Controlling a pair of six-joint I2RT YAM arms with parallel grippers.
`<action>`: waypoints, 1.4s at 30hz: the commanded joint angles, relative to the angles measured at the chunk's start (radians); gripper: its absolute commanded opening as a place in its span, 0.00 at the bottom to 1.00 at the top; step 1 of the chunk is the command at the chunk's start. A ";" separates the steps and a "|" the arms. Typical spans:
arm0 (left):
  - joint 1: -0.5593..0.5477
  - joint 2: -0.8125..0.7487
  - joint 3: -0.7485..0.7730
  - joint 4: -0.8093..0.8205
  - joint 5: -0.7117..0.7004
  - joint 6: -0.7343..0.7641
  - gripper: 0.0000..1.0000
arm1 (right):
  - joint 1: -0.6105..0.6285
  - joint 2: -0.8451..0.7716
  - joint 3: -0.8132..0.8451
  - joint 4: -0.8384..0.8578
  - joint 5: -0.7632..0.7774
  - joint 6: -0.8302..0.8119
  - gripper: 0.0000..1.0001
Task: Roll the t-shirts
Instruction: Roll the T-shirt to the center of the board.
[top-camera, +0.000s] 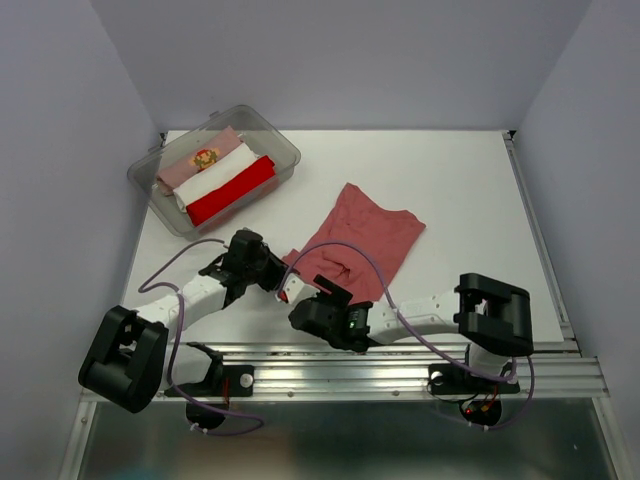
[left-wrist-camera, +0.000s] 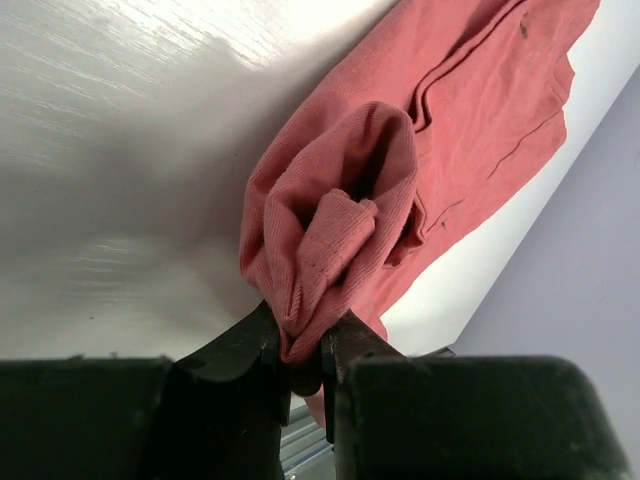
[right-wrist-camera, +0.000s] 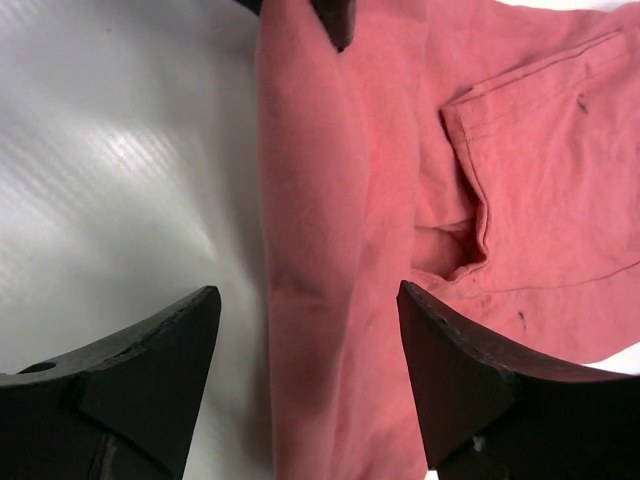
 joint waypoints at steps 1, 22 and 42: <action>-0.003 -0.012 0.035 -0.026 0.003 0.012 0.00 | 0.005 0.038 -0.017 0.173 0.109 -0.067 0.76; -0.001 -0.073 0.038 -0.034 -0.020 0.038 0.49 | -0.028 -0.027 -0.090 0.316 0.004 -0.054 0.01; 0.000 -0.248 0.168 -0.250 -0.175 0.122 0.91 | -0.328 -0.117 -0.024 0.139 -0.817 0.190 0.01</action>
